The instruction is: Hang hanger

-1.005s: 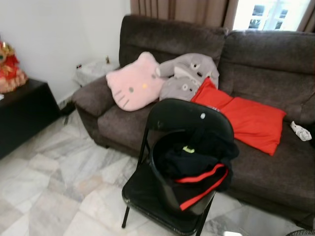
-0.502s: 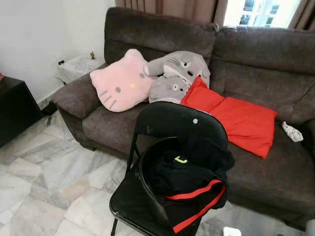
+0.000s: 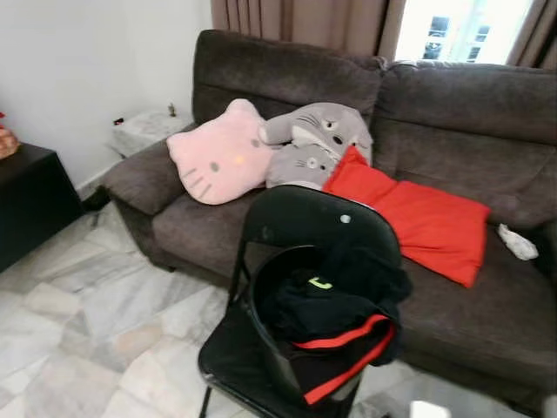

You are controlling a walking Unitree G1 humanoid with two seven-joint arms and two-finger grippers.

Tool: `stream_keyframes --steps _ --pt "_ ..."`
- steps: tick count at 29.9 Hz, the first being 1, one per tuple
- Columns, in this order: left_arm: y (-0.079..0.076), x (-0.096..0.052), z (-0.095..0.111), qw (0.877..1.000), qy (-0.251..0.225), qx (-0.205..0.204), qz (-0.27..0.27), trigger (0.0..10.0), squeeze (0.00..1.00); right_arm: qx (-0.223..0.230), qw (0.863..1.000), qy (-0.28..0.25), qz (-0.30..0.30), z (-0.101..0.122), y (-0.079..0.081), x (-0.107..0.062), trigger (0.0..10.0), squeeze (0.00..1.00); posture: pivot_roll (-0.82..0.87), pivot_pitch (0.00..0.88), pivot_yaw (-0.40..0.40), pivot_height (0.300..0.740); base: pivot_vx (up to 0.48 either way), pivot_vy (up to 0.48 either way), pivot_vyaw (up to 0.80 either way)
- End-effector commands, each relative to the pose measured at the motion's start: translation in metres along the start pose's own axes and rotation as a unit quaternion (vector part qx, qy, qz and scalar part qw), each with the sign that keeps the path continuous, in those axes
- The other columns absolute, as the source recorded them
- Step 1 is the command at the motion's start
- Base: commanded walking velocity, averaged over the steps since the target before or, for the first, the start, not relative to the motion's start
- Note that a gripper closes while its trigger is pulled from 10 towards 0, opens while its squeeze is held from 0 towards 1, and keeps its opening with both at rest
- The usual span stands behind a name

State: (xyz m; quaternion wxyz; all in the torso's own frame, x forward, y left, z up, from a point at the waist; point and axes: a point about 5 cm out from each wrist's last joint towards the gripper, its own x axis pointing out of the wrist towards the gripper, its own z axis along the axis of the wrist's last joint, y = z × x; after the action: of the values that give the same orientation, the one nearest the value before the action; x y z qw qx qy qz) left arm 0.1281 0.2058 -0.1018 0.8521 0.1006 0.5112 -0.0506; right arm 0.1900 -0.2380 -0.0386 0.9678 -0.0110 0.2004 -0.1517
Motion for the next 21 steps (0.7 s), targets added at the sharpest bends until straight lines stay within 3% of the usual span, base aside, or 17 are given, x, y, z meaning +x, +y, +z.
stream_keyframes --steps 1,9,12,14,17,21 --pt "-0.006 -0.001 -0.01 1.0 0.022 0.01 -0.016 10.0 0.0 -0.019 0.998 -0.054 0.006 0.014 0.001 -0.005 10.0 0.0 -0.07 0.0 0.018 0.74 0.0 0.0 0.0" --pt "-0.006 -0.002 -0.012 0.999 0.027 0.018 -0.02 10.0 0.0 -0.026 0.992 -0.119 -0.035 0.031 -0.017 -0.029 10.0 0.0 -0.1 0.0 0.02 0.74 0.0 0.0 0.0" --pt "-0.005 -0.002 -0.012 0.999 0.029 0.023 -0.02 10.0 0.0 -0.027 0.986 -0.157 -0.039 0.057 -0.017 -0.043 10.0 0.0 -0.11 0.0 0.022 0.74 0.0 0.0 0.0" --pt "-0.005 -0.002 -0.012 0.999 0.028 0.024 -0.02 10.0 0.0 -0.024 0.981 -0.188 -0.039 0.082 -0.015 -0.042 10.0 0.0 -0.11 0.0 0.026 0.74 0.0 0.0 0.0" --pt "-0.004 -0.002 -0.011 0.999 0.027 0.024 -0.019 10.0 0.0 -0.022 0.979 -0.201 -0.035 0.097 -0.011 -0.038 10.0 0.0 -0.12 0.0 0.029 0.74 0.0 0.0 0.0" --pt "-0.002 -0.001 -0.009 0.999 0.024 0.02 -0.015 10.0 0.0 0.016 0.976 -0.215 -0.009 0.126 0.009 -0.024 10.0 0.0 -0.11 0.0 0.028 0.74 0.0 0.0 0.0"
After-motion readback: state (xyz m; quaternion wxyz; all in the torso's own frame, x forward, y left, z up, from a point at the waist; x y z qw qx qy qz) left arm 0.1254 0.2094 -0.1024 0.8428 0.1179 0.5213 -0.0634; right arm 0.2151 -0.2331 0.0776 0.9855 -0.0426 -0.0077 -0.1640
